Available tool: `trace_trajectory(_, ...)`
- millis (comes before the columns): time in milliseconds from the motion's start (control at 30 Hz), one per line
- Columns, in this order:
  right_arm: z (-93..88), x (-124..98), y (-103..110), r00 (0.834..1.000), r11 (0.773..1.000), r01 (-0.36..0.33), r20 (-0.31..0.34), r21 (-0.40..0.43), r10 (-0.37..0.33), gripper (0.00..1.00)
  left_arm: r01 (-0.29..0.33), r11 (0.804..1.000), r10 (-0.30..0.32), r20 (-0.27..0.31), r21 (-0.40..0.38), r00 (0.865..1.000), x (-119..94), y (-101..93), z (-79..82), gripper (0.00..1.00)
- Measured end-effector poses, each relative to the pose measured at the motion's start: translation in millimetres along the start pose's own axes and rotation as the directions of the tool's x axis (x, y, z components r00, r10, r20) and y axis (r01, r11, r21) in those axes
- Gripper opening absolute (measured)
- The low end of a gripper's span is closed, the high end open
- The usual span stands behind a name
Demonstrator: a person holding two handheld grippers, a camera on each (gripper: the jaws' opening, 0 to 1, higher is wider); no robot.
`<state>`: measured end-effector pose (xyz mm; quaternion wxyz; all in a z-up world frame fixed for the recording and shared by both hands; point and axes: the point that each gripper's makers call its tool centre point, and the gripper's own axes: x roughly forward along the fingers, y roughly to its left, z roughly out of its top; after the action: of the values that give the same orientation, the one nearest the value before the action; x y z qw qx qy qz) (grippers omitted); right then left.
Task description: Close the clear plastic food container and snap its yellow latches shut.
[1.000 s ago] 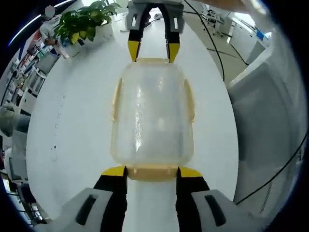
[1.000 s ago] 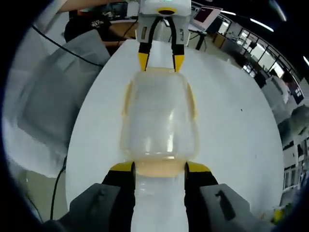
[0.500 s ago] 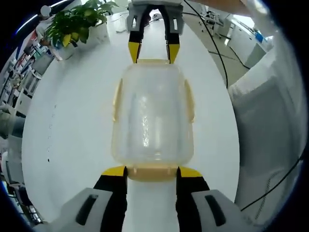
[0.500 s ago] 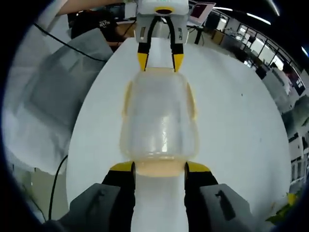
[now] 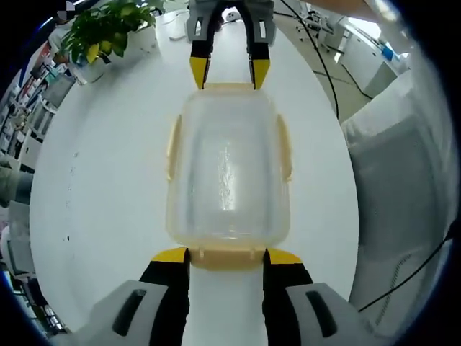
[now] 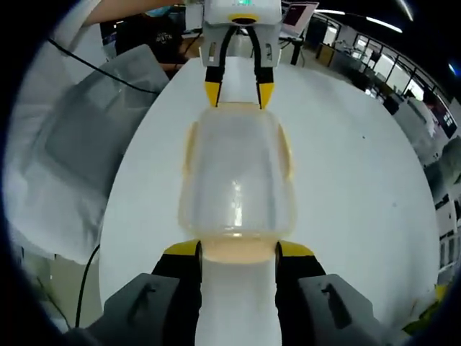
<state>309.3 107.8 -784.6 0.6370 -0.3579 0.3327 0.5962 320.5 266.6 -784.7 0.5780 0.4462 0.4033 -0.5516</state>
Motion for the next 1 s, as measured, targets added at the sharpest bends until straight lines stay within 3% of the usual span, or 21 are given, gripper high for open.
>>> trace_trajectory(400,-1.6,1.1,0.6,1.0,1.0,-0.002,-0.02,0.014,0.002,0.36,-0.007,1.0,0.007,-0.039,0.025,0.999,4.6,-1.9,-2.1,0.34)
trace_trajectory(1000,-2.6,-5.3,2.9,1.0,0.999,0.016,-0.011,0.047,-0.016,0.36,-0.024,0.999,0.026,-0.037,0.046,0.999,4.7,-1.9,-0.8,0.34)
